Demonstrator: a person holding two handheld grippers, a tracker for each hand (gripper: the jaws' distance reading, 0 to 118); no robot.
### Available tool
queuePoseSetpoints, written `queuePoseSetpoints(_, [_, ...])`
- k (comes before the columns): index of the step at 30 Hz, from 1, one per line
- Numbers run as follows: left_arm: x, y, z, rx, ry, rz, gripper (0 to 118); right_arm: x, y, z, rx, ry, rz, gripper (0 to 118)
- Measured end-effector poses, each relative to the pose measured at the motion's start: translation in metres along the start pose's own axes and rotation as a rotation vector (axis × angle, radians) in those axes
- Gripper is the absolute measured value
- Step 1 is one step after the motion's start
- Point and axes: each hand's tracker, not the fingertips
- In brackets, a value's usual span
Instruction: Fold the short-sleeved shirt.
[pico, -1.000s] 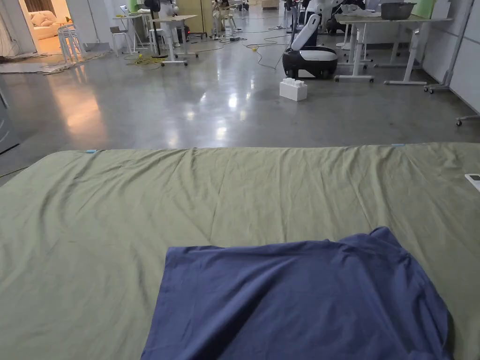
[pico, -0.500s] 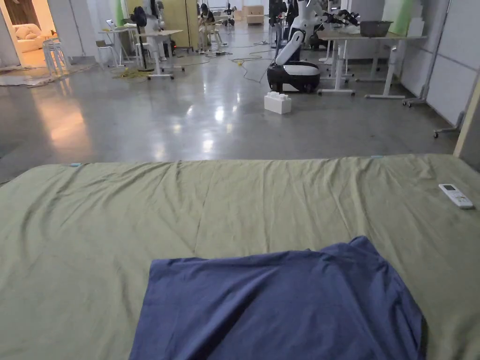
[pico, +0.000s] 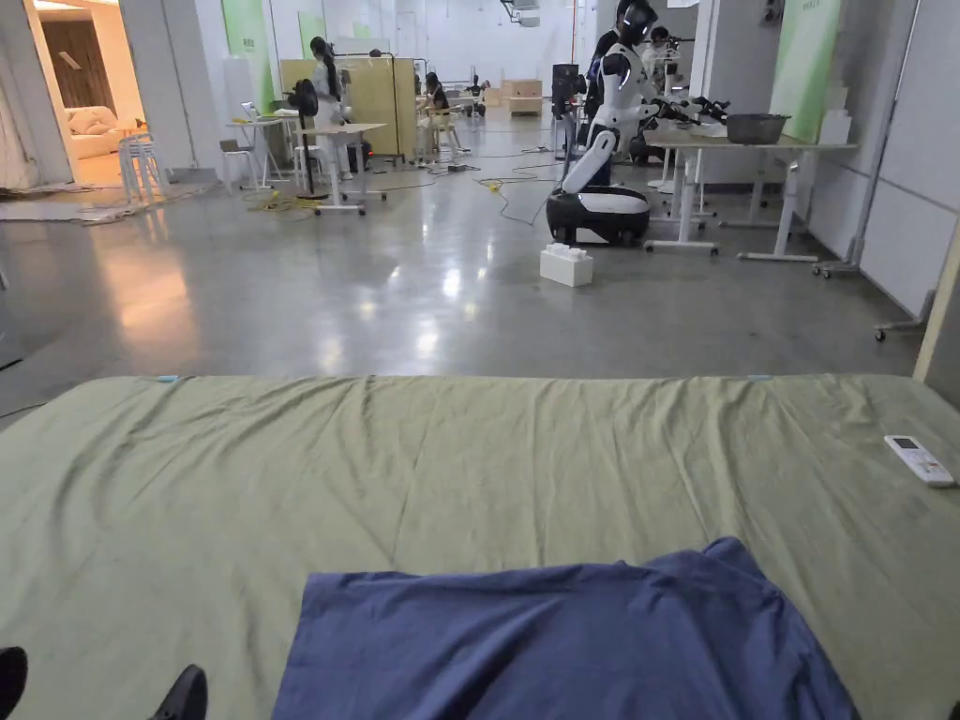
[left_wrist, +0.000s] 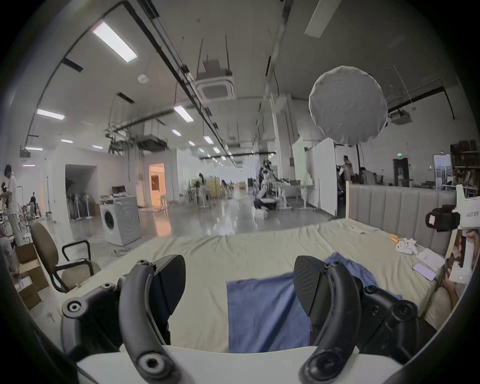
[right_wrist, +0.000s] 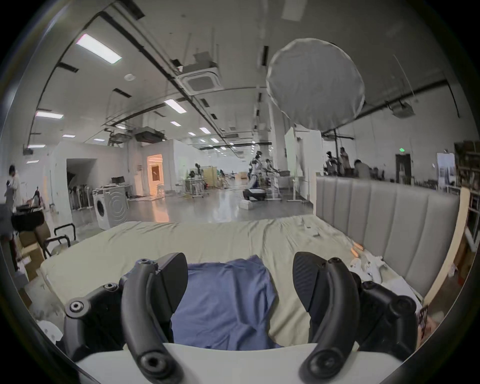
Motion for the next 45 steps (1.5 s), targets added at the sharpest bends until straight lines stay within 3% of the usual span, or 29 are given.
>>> queuePoseSetpoints(3, [0.012,-0.007,-0.001,0.025,-0.019,-0.005,83,-0.012,-0.010,-0.006,0.009,0.059,0.012,82])
queuePoseSetpoints(5, [0.019,-0.010,-0.002,0.008,-0.024,-0.015,71,-0.021,-0.016,-0.007,-0.002,0.071,0.009,68])
queuePoseSetpoints(6, [0.020,-0.013,-0.003,-0.018,-0.051,-0.003,56,-0.026,-0.018,-0.008,-0.010,0.069,0.011,61])
queuePoseSetpoints(8, [0.025,-0.020,-0.006,-0.076,-0.106,0.044,11,-0.034,-0.025,-0.008,-0.022,0.070,0.034,40])
queuePoseSetpoints(10, [0.028,-0.027,-0.005,-0.079,-0.081,0.031,9,-0.040,-0.031,-0.007,-0.037,0.077,0.064,16])
queuePoseSetpoints(13, [0.033,-0.033,-0.003,-0.113,-0.110,0.011,0,-0.046,-0.033,-0.007,-0.042,0.085,0.108,4])
queuePoseSetpoints(14, [0.033,-0.032,-0.005,-0.137,-0.128,0.011,0,-0.045,-0.039,-0.008,-0.100,0.094,0.048,1])
queuePoseSetpoints(16, [0.033,-0.033,-0.009,-0.160,-0.106,0.027,0,-0.046,-0.037,-0.008,-0.075,0.094,0.062,0])
queuePoseSetpoints(17, [0.030,-0.033,-0.009,-0.154,-0.114,0.040,0,-0.047,-0.040,-0.009,-0.113,0.114,0.016,0])
queuePoseSetpoints(22, [0.029,-0.031,-0.009,-0.141,-0.130,0.042,0,-0.048,-0.033,-0.012,-0.094,0.087,0.047,0])
queuePoseSetpoints(26, [0.021,-0.036,-0.010,-0.158,-0.120,0.052,0,-0.043,-0.034,-0.014,-0.112,0.089,-0.005,0])
queuePoseSetpoints(34, [-0.021,-0.079,-0.018,-0.305,-0.079,0.057,1,-0.035,-0.053,-0.012,-0.185,0.081,-0.028,0])
queuePoseSetpoints(38, [-0.040,-0.120,-0.024,-0.525,-0.140,0.191,29,-0.029,-0.068,-0.011,-0.235,0.067,-0.072,0])
queuePoseSetpoints(39, [-0.043,-0.130,-0.026,-0.512,-0.119,0.156,40,-0.027,-0.073,-0.010,-0.251,0.059,-0.066,0])
queuePoseSetpoints(41, [-0.042,-0.156,-0.031,-0.670,-0.156,0.122,78,-0.025,-0.079,-0.010,-0.279,0.045,-0.057,0])
queuePoseSetpoints(42, [-0.039,-0.167,-0.033,-0.689,-0.139,0.090,85,-0.023,-0.083,-0.009,-0.294,0.045,-0.062,0])
queuePoseSetpoints(45, [-0.037,-0.197,-0.045,-0.758,-0.153,0.094,85,-0.019,-0.089,-0.009,-0.319,0.043,-0.062,0])
